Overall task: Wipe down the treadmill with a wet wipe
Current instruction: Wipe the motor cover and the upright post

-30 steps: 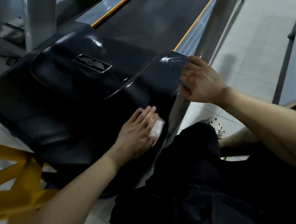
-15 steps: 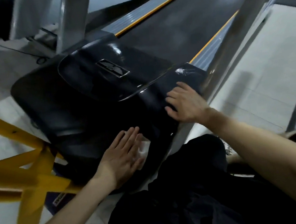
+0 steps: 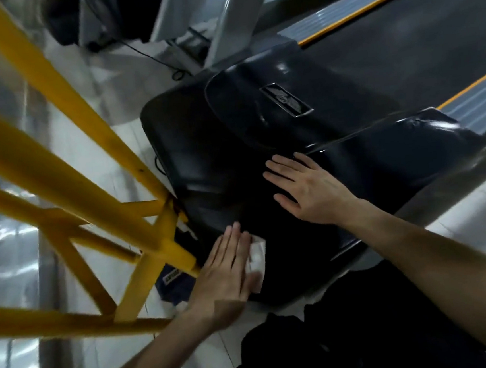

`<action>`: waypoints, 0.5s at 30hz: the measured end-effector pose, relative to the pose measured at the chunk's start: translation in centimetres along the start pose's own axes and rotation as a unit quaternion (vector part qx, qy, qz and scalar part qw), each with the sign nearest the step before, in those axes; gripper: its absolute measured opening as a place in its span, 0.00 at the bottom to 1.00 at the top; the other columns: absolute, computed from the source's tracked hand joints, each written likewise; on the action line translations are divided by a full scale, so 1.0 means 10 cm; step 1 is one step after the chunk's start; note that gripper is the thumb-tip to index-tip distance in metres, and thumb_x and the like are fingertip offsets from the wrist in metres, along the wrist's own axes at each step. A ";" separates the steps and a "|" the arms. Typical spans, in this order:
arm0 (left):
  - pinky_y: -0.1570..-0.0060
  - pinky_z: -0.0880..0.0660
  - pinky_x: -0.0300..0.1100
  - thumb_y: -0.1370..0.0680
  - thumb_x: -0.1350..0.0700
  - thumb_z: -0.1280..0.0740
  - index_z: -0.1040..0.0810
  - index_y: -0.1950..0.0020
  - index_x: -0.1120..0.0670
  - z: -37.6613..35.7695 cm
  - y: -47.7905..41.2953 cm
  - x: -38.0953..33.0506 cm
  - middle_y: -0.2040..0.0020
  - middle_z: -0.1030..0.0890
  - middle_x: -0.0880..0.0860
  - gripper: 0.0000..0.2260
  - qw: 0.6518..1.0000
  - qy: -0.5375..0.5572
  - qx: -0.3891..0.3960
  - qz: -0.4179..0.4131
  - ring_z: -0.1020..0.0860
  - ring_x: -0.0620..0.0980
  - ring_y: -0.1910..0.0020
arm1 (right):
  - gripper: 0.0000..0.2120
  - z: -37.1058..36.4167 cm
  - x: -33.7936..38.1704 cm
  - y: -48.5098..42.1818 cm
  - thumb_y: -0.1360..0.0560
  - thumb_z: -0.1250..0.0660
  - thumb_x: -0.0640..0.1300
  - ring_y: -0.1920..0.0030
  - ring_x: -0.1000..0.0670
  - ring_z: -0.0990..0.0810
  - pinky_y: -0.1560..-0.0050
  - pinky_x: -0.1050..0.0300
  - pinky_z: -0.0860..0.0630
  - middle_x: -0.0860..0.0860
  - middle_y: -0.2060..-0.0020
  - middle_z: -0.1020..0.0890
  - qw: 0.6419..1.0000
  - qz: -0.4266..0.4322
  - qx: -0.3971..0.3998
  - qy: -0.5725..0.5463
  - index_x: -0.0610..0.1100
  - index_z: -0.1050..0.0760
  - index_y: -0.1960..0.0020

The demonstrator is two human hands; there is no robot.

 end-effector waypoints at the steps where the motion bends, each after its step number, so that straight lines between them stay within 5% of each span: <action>1: 0.15 0.58 0.49 0.11 0.38 0.53 0.57 0.12 0.54 -0.01 -0.13 0.05 0.13 0.64 0.53 0.33 0.999 -0.001 -0.021 0.024 0.65 0.49 0.15 | 0.28 -0.02 0.02 0.01 0.14 0.42 0.57 0.15 0.51 0.45 0.17 0.40 0.44 0.49 0.17 0.34 1.000 0.004 0.000 -0.002 0.48 0.33 0.18; 6: 0.16 0.58 0.55 0.15 0.36 0.62 0.60 0.14 0.61 0.20 -1.10 0.26 0.14 0.61 0.62 0.38 0.964 0.094 -0.031 0.247 0.63 0.57 0.14 | 0.28 0.04 0.09 -0.21 0.14 0.41 0.54 0.14 0.51 0.47 0.16 0.43 0.43 0.48 0.16 0.38 1.000 0.022 -0.009 -0.021 0.45 0.36 0.17; 11: 0.15 0.56 0.52 0.14 0.38 0.48 0.55 0.13 0.61 0.31 -0.56 0.09 0.13 0.58 0.61 0.38 0.988 0.027 -0.079 0.128 0.63 0.55 0.14 | 0.25 0.06 0.33 -0.34 0.12 0.40 0.45 0.15 0.51 0.45 0.16 0.47 0.42 0.48 0.16 0.38 0.991 0.104 -0.042 -0.077 0.41 0.36 0.17; 15: 0.16 0.45 0.53 0.18 0.49 0.35 0.42 0.14 0.59 0.39 -0.21 -0.09 0.13 0.45 0.60 0.35 0.987 0.018 -0.126 0.098 0.51 0.56 0.13 | 0.25 -0.14 0.64 -0.38 0.12 0.40 0.39 0.15 0.50 0.45 0.16 0.46 0.41 0.46 0.16 0.38 0.969 0.214 -0.006 -0.127 0.40 0.37 0.16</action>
Point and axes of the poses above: each hand's wrist, its own y-axis away from the middle knuckle, its own z-axis out of the back of the hand, x = y × z, the point moved 4 cm from there along -y, towards the middle knuckle
